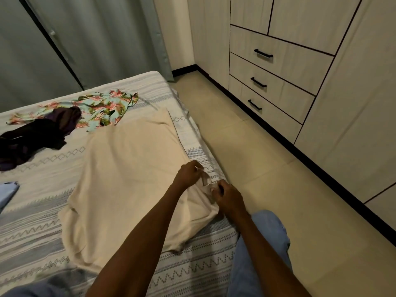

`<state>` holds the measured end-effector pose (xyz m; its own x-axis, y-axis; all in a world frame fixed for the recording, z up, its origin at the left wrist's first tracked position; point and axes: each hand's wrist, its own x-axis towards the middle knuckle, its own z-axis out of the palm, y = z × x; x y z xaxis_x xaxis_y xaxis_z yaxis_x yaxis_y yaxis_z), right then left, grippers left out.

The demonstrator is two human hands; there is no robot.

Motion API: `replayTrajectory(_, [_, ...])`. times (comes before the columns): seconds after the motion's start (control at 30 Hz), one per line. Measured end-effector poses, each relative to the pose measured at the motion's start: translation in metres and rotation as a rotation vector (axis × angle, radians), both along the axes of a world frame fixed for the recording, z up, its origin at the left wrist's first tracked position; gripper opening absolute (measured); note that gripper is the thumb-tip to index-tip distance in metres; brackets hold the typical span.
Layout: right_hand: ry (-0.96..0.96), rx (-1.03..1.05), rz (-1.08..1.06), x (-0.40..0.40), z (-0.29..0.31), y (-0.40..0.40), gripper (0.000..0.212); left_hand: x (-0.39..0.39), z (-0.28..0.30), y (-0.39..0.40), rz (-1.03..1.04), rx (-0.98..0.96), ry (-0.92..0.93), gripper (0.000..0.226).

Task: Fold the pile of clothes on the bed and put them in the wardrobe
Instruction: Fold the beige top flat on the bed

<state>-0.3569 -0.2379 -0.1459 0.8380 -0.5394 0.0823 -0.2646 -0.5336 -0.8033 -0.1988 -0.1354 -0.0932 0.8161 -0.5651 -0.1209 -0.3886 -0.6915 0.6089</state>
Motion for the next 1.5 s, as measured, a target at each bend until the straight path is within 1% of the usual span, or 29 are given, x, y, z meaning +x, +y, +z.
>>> replayTrajectory(0.07, [-0.052, 0.198, -0.191, -0.001, 0.003, -0.005, 0.016, -0.004, 0.013, -0.007, 0.102, -0.205, 0.002, 0.016])
replayTrajectory(0.1, [-0.082, 0.301, -0.309, -0.001, 0.006, -0.008, 0.016, -0.004, 0.018, -0.012, 0.112, -0.291, 0.037, 0.017])
replayTrajectory(0.17, [-0.091, 0.522, -0.522, 0.000, 0.003, -0.018, 0.017, -0.006, 0.023, -0.020, 0.006, -0.396, 0.168, 0.027])
replayTrajectory(0.2, [-0.080, 0.615, -0.600, 0.000, -0.002, -0.024, 0.018, -0.007, 0.021, -0.023, -0.068, -0.411, 0.217, 0.037])
replayTrajectory(0.27, [-0.024, 0.730, -0.674, 0.001, -0.018, -0.033, 0.016, -0.009, 0.015, -0.025, -0.147, -0.341, 0.204, 0.057])
replayTrajectory(0.3, [0.010, 0.753, -0.671, 0.002, -0.024, -0.036, 0.017, -0.011, 0.012, -0.023, -0.164, -0.283, 0.160, 0.060])
replayTrajectory(0.33, [0.050, 0.758, -0.648, 0.001, -0.023, -0.036, 0.022, -0.013, 0.009, -0.020, -0.167, -0.228, 0.107, 0.058])
replayTrajectory(0.4, [0.129, 0.692, -0.596, 0.001, -0.016, -0.031, 0.035, -0.017, 0.004, -0.009, -0.137, -0.160, 0.038, 0.051])
replayTrajectory(0.47, [0.167, 0.526, -0.570, 0.001, -0.008, -0.026, 0.044, -0.017, -0.002, 0.006, -0.115, -0.150, 0.020, 0.048])
replayTrajectory(0.5, [0.148, 0.417, -0.549, 0.000, -0.005, -0.023, 0.045, -0.017, -0.003, 0.014, -0.104, -0.149, 0.010, 0.047])
replayTrajectory(0.57, [0.061, 0.177, -0.448, 0.001, 0.001, -0.015, 0.042, -0.014, -0.005, 0.033, -0.070, -0.162, -0.016, 0.049])
replayTrajectory(0.63, [-0.039, -0.048, -0.297, 0.006, 0.005, -0.002, 0.032, -0.011, -0.006, 0.055, -0.018, -0.190, -0.032, 0.050])
replayTrajectory(0.7, [-0.111, -0.202, -0.168, 0.016, 0.011, 0.015, 0.022, -0.007, -0.007, 0.080, 0.057, -0.220, -0.042, 0.049])
replayTrajectory(0.77, [-0.148, -0.247, -0.038, 0.029, 0.021, 0.035, 0.018, -0.004, -0.005, 0.105, 0.137, -0.241, -0.064, 0.047])
replayTrajectory(0.87, [-0.134, -0.232, 0.207, 0.055, 0.032, 0.081, 0.021, 0.001, 0.002, 0.157, 0.280, -0.237, -0.082, 0.044])
replayTrajectory(0.93, [-0.079, -0.221, 0.355, 0.071, 0.039, 0.111, 0.022, 0.005, 0.006, 0.191, 0.350, -0.223, -0.120, 0.043])
replayTrajectory(1.0, [0.001, -0.209, 0.495, 0.090, 0.043, 0.146, 0.024, 0.009, 0.009, 0.233, 0.463, -0.180, -0.196, 0.040])
replayTrajectory(1.07, [0.089, -0.202, 0.619, 0.108, 0.046, 0.183, 0.027, 0.016, 0.012, 0.277, 0.628, -0.115, -0.250, 0.038])
replayTrajectory(1.1, [0.113, -0.205, 0.670, 0.115, 0.047, 0.198, 0.028, 0.019, 0.013, 0.295, 0.715, -0.071, -0.246, 0.037])
replayTrajectory(1.2, [0.143, -0.212, 0.817, 0.139, 0.048, 0.257, 0.031, 0.022, 0.019, 0.356, 0.978, 0.059, -0.140, 0.030])
replayTrajectory(1.27, [0.143, -0.242, 0.900, 0.149, 0.049, 0.286, 0.032, 0.024, 0.012, 0.386, 1.053, 0.044, -0.011, 0.037])
replayTrajectory(1.33, [0.152, -0.280, 0.962, 0.159, 0.048, 0.317, 0.032, 0.029, 0.001, 0.414, 1.048, 0.020, 0.114, 0.050])
replayTrajectory(1.43, [0.174, -0.379, 0.993, 0.161, 0.043, 0.344, 0.026, 0.037, -0.010, 0.428, 0.989, -0.010, 0.163, 0.058])
replayTrajectory(1.47, [0.168, -0.435, 0.994, 0.161, 0.042, 0.354, 0.026, 0.040, -0.007, 0.428, 1.002, -0.036, 0.171, 0.061])
replayTrajectory(1.5, [0.160, -0.485, 0.984, 0.156, 0.040, 0.361, 0.031, 0.043, -0.006, 0.425, 1.022, -0.052, 0.193, 0.065])
